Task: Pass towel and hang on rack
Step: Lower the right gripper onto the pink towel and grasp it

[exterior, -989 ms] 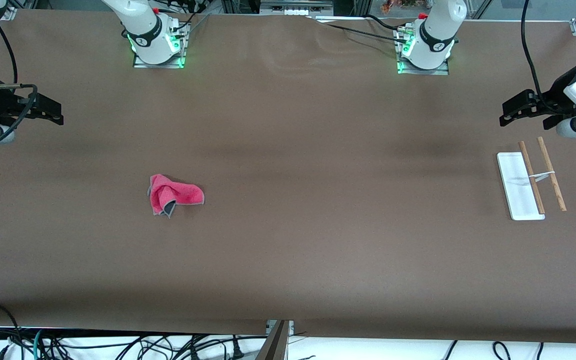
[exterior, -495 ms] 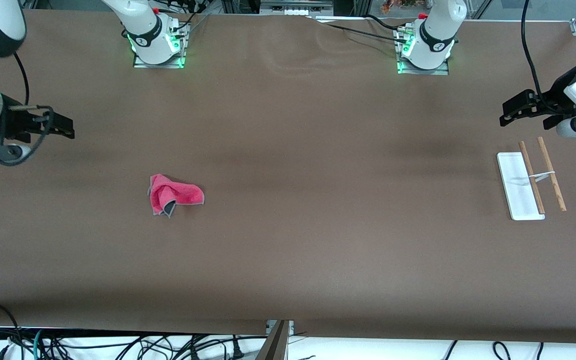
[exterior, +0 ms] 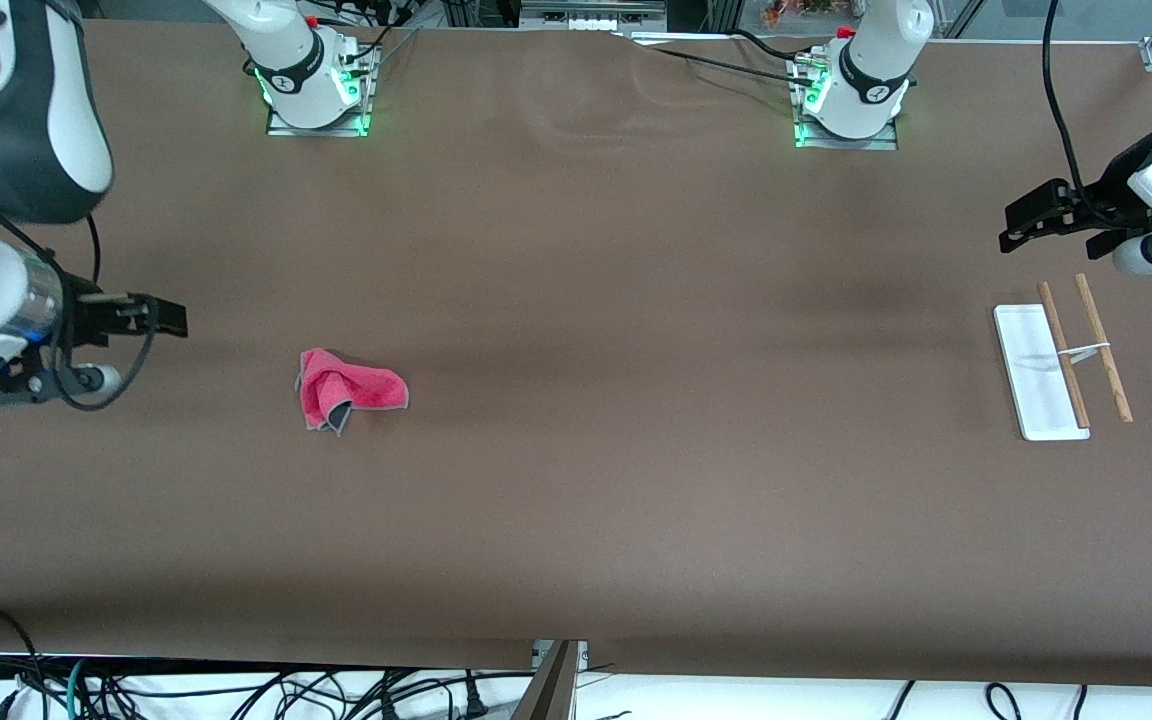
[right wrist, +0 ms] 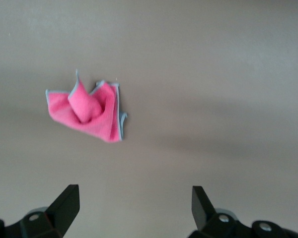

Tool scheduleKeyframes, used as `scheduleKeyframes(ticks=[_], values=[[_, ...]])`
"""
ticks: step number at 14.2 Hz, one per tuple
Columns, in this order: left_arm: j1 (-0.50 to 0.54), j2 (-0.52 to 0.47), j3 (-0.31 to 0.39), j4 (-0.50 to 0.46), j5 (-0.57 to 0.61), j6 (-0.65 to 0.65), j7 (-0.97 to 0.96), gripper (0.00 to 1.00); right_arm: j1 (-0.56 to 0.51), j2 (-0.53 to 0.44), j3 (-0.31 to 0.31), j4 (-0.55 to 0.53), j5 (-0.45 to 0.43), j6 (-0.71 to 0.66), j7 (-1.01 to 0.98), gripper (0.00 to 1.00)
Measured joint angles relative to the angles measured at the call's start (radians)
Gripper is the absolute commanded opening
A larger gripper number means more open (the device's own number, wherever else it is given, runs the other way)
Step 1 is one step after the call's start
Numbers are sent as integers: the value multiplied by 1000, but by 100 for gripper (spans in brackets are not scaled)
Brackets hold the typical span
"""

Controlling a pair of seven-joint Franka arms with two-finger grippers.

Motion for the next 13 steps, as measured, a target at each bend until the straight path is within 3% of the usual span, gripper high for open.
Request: scheduleKeyframes(ticks=[8, 13], values=[[0, 0, 0, 0, 0, -1, 0, 100, 129, 270, 4, -4, 0, 403, 4, 100], [0, 0, 1, 0, 0, -1, 0, 100, 134, 376, 0, -4, 0, 545, 4, 100]])
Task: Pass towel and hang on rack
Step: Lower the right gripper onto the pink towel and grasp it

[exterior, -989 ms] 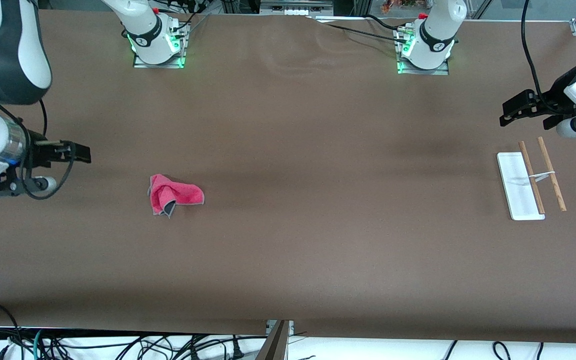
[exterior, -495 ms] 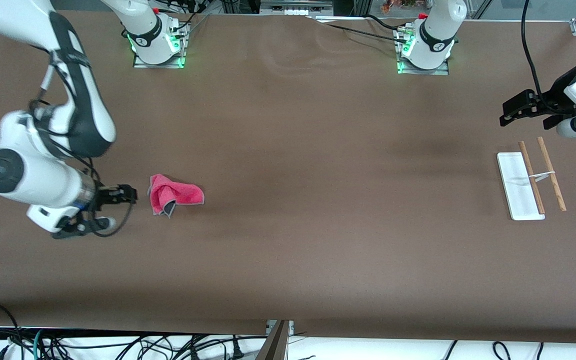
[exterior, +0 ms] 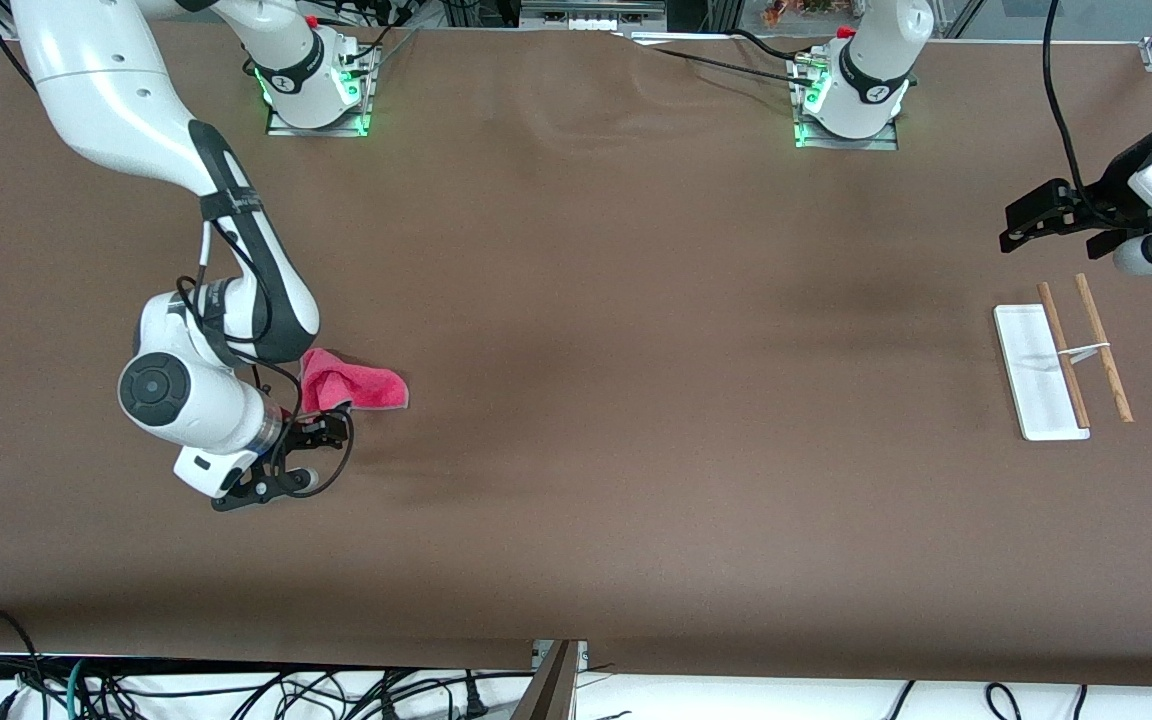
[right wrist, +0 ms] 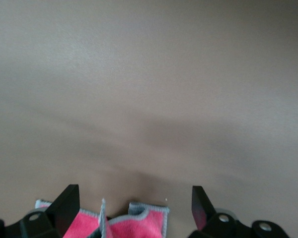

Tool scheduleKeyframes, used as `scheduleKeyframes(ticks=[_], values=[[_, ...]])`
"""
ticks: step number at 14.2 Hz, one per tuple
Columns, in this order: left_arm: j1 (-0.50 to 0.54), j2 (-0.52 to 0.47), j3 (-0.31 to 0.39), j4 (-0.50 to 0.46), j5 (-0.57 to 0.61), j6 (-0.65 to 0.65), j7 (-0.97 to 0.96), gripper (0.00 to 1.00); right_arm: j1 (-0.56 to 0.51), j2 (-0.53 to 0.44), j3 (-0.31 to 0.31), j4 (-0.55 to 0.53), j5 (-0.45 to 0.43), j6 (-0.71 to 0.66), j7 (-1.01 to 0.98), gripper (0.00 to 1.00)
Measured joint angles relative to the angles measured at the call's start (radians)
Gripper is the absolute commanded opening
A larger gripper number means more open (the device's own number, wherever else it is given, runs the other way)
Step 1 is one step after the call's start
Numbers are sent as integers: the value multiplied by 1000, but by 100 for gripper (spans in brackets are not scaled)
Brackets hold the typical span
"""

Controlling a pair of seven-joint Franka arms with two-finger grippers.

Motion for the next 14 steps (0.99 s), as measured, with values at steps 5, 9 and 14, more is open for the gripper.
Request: scheduleKeyframes(ticks=[5, 9, 14], values=[[0, 0, 0, 0, 0, -1, 0, 100, 1, 14, 0, -9, 0, 5, -1, 100], [0, 0, 0, 0, 0, -1, 0, 100, 3, 14, 0, -20, 0, -34, -1, 100], [0, 0, 4, 0, 0, -2, 0, 100, 3, 14, 0, -20, 0, -99, -1, 53]])
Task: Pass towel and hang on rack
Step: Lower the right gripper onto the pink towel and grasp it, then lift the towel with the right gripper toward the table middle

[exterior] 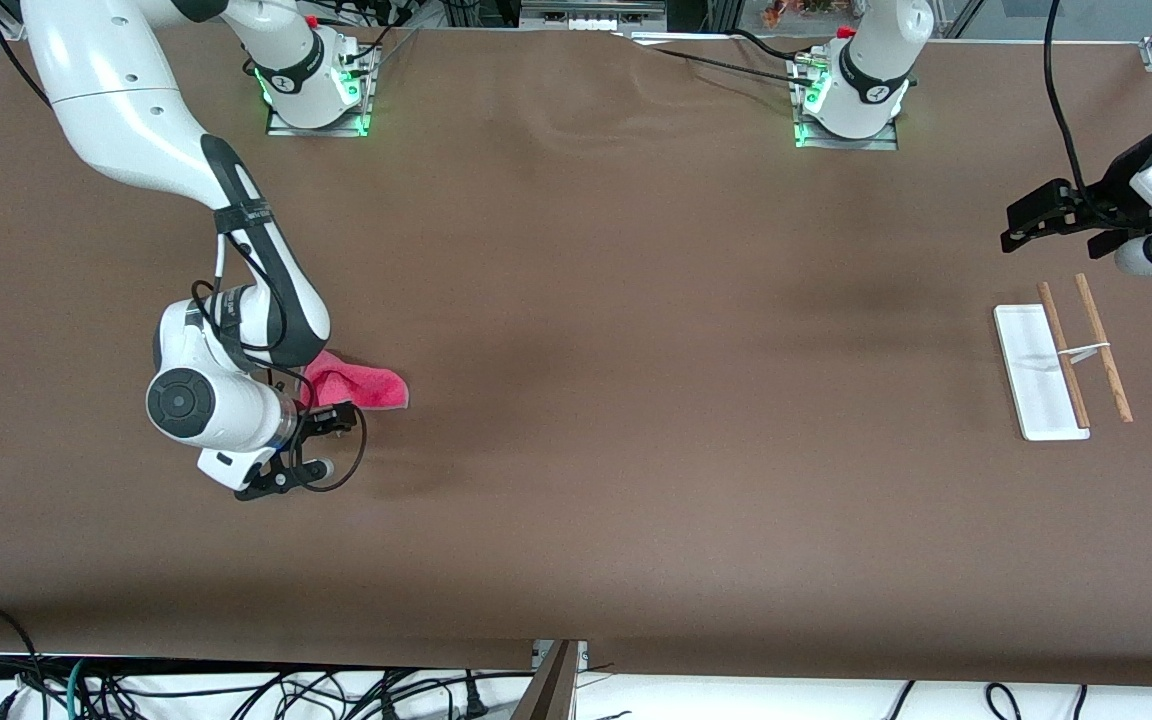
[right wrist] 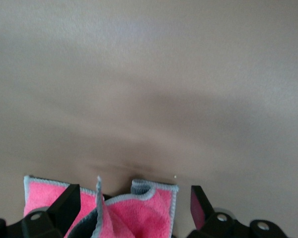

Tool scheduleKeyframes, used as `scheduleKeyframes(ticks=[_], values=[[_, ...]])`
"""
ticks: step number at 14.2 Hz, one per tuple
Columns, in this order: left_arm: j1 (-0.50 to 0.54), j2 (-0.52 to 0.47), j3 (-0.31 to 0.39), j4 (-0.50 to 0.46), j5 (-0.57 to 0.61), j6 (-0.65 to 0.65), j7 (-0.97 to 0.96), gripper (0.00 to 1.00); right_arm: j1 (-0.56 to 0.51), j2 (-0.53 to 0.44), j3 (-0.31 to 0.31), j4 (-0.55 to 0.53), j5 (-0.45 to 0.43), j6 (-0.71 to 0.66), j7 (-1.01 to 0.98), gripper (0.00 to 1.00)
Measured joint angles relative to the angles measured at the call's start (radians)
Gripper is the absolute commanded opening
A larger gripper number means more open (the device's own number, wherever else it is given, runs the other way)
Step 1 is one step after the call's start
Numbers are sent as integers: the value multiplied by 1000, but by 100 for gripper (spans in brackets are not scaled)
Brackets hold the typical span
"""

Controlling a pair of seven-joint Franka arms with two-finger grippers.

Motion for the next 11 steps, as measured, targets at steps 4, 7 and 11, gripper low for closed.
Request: scheduleKeyframes(ticks=[4, 7, 11], values=[[0, 0, -1, 0, 0, 0, 0, 100, 0, -1, 0, 0, 0, -34, 0, 0], [0, 0, -1, 0, 0, 0, 0, 100, 2, -1, 0, 0, 0, -67, 0, 0], [0, 0, -1, 0, 0, 0, 0, 100, 15, -2, 4, 5, 0, -79, 1, 0]])
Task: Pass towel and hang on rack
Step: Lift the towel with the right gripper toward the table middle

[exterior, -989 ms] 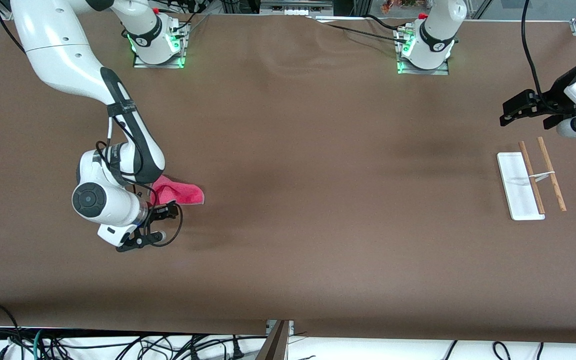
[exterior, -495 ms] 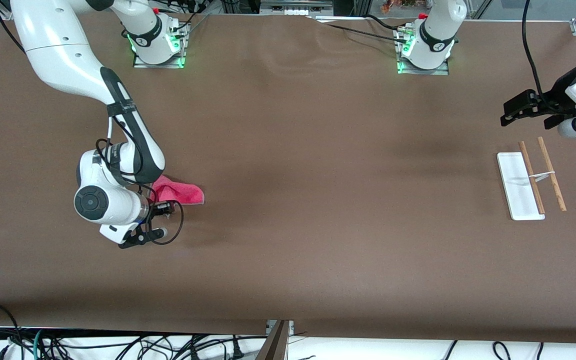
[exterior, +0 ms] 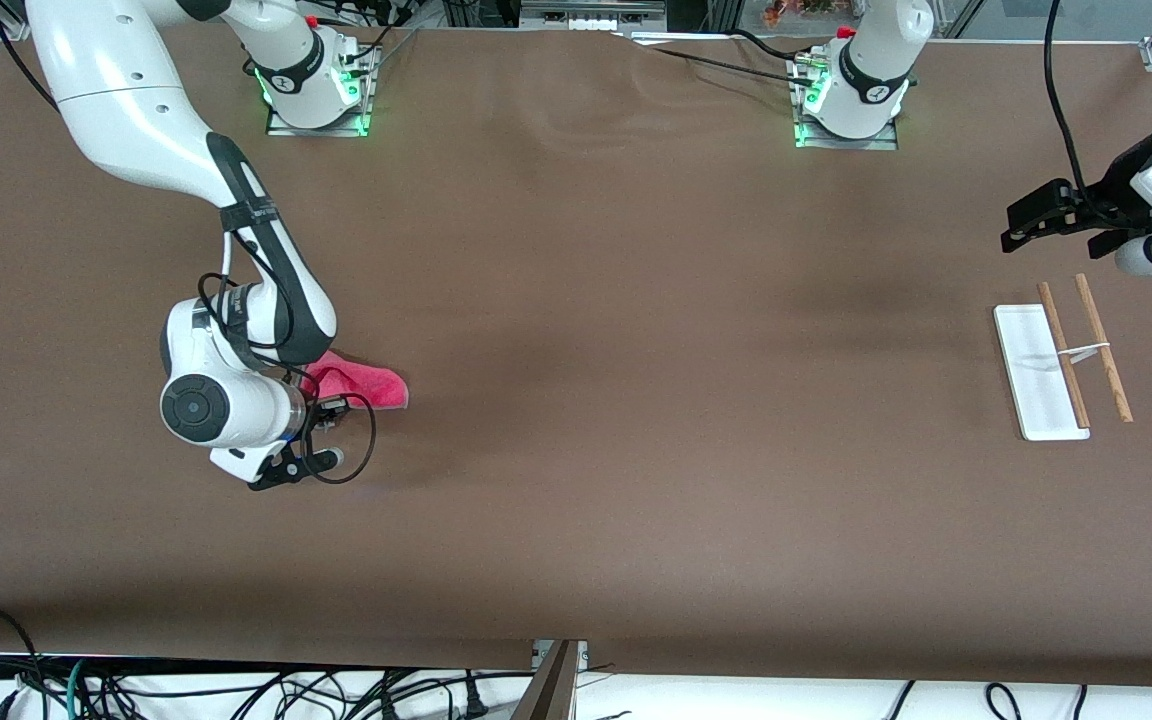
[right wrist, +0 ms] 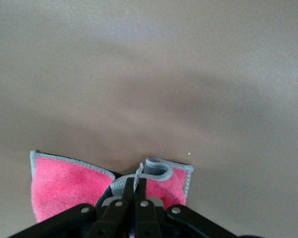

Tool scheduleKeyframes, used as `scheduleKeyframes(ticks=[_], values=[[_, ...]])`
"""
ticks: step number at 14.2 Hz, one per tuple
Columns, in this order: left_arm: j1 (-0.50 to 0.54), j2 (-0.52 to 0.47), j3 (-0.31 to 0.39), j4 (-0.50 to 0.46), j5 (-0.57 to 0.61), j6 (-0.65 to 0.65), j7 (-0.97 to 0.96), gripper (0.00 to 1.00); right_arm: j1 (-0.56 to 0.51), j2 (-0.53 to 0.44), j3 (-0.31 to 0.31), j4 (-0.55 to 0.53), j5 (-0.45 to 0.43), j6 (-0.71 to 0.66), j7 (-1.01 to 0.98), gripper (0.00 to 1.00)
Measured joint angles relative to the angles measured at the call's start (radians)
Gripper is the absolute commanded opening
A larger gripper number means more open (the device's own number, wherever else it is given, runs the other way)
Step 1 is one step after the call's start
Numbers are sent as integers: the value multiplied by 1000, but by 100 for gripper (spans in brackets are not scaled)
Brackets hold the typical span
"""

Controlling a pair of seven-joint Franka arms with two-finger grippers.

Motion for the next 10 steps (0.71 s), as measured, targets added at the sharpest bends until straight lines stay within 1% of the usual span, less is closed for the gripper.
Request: scheduleKeyframes(ticks=[2, 4, 7, 10], values=[[0, 0, 0, 0, 0, 0, 0, 100, 3, -7, 24, 37, 0, 4, 0, 0], [0, 0, 1, 0, 0, 0, 0, 100, 21, -41, 51, 79, -1, 2, -1, 0], [0, 0, 1, 0, 0, 0, 0, 100, 119, -128, 68, 109, -5, -12, -1, 0], [-1, 0, -1, 0, 0, 0, 0, 100, 223, -178, 70, 149, -5, -18, 14, 0]])
